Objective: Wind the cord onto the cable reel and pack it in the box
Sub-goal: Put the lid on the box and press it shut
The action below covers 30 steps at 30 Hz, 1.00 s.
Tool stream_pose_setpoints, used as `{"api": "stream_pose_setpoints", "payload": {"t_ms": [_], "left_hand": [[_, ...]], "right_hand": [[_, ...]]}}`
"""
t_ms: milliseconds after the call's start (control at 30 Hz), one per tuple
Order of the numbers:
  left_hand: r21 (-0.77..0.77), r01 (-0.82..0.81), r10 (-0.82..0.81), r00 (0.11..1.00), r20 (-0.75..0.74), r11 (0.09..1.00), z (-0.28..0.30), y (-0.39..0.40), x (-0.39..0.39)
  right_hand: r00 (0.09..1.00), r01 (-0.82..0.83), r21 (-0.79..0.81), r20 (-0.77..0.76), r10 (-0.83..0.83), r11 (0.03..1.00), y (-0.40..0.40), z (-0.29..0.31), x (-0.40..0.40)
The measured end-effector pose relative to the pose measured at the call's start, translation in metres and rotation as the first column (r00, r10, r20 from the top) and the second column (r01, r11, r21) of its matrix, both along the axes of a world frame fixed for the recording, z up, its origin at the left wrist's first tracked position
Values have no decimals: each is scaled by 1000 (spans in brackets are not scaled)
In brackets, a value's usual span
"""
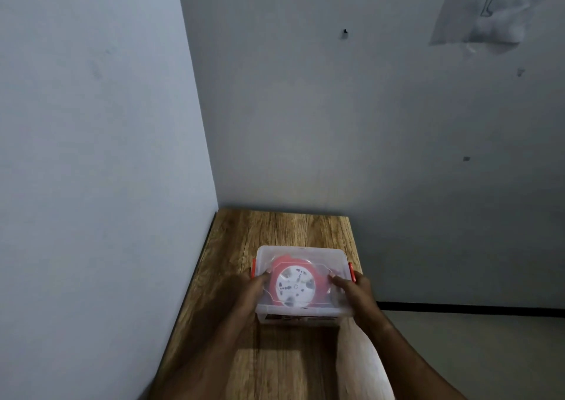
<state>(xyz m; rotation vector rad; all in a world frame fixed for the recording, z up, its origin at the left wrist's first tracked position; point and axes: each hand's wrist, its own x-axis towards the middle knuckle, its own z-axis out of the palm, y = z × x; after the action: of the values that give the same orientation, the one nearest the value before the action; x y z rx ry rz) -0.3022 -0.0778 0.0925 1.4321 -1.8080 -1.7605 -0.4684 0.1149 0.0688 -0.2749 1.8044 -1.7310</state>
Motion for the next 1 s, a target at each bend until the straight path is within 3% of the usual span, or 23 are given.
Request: {"api": "stream_pose_setpoints", "payload": {"t_ms": [200, 500, 867, 1000], "left_hand": [[20, -19, 21, 997, -80, 1000, 24, -37, -35], [68, -72, 79, 992, -100, 995, 33, -105, -104], [148, -75, 82, 996, -45, 986, 2, -157, -156], [91, -82, 85, 996, -38, 992, -19, -162, -158]], "right_hand": [[1000, -10, -80, -13, 9, 997, -36, 29, -30], [999, -9, -57, -49, 6, 998, -107, 46, -95], [999, -28, -52, -47, 26, 998, -156, 14, -141], [999, -28, -42, -37, 26, 999, -158, -1, -147]]}}
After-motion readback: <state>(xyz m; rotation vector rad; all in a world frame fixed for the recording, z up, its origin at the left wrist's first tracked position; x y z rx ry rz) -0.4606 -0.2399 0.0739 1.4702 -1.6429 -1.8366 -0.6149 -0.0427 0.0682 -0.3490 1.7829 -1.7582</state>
